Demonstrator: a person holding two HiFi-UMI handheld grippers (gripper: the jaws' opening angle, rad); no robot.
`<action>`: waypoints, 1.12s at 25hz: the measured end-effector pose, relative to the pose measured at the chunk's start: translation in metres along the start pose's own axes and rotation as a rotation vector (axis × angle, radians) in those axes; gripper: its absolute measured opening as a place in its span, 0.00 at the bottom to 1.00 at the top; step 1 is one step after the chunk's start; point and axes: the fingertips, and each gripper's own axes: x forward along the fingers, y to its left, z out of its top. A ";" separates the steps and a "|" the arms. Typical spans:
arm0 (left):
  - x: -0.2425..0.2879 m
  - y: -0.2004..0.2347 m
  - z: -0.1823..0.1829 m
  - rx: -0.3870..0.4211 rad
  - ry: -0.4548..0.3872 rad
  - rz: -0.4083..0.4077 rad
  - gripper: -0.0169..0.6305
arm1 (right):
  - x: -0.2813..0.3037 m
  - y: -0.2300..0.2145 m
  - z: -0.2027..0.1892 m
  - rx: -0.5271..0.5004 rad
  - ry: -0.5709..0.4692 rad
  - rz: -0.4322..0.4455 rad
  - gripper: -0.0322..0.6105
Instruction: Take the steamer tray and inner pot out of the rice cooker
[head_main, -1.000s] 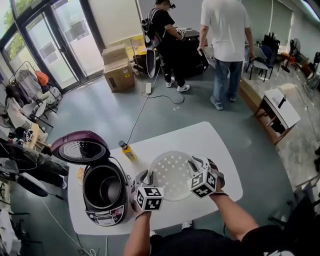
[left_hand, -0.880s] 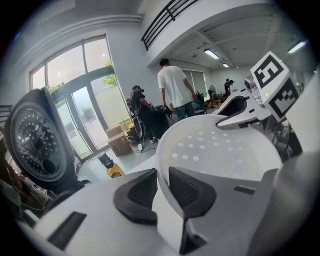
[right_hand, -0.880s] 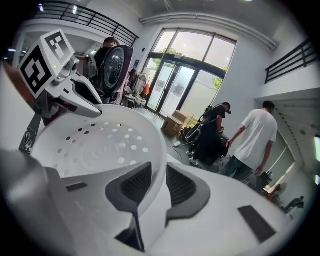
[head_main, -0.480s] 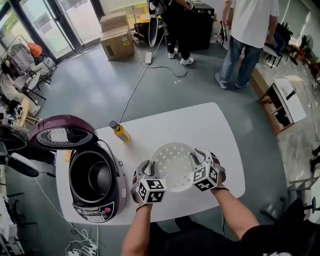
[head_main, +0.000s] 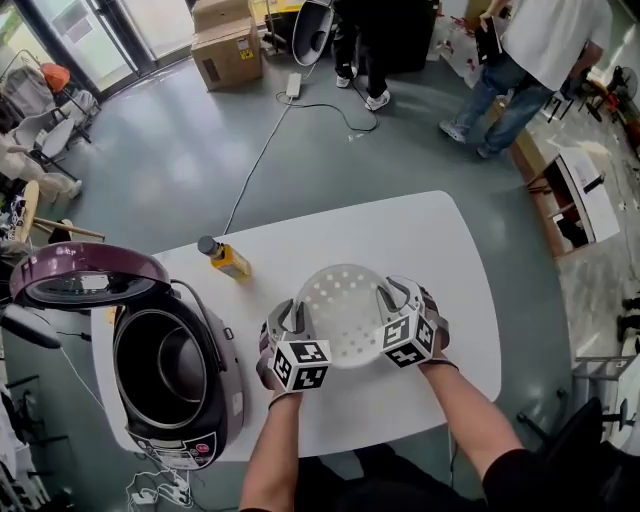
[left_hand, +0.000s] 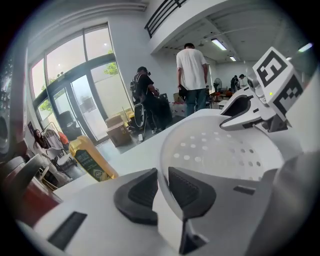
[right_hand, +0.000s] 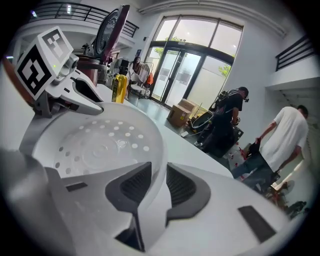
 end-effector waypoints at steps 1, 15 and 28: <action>0.006 0.001 0.002 0.006 -0.001 0.005 0.14 | 0.006 -0.002 -0.001 0.003 0.002 -0.002 0.20; 0.044 0.011 -0.001 -0.065 0.009 0.008 0.19 | 0.042 -0.011 -0.002 0.041 0.012 0.017 0.23; -0.079 0.018 0.081 -0.180 -0.241 -0.023 0.42 | -0.083 -0.037 0.090 0.099 -0.265 -0.002 0.35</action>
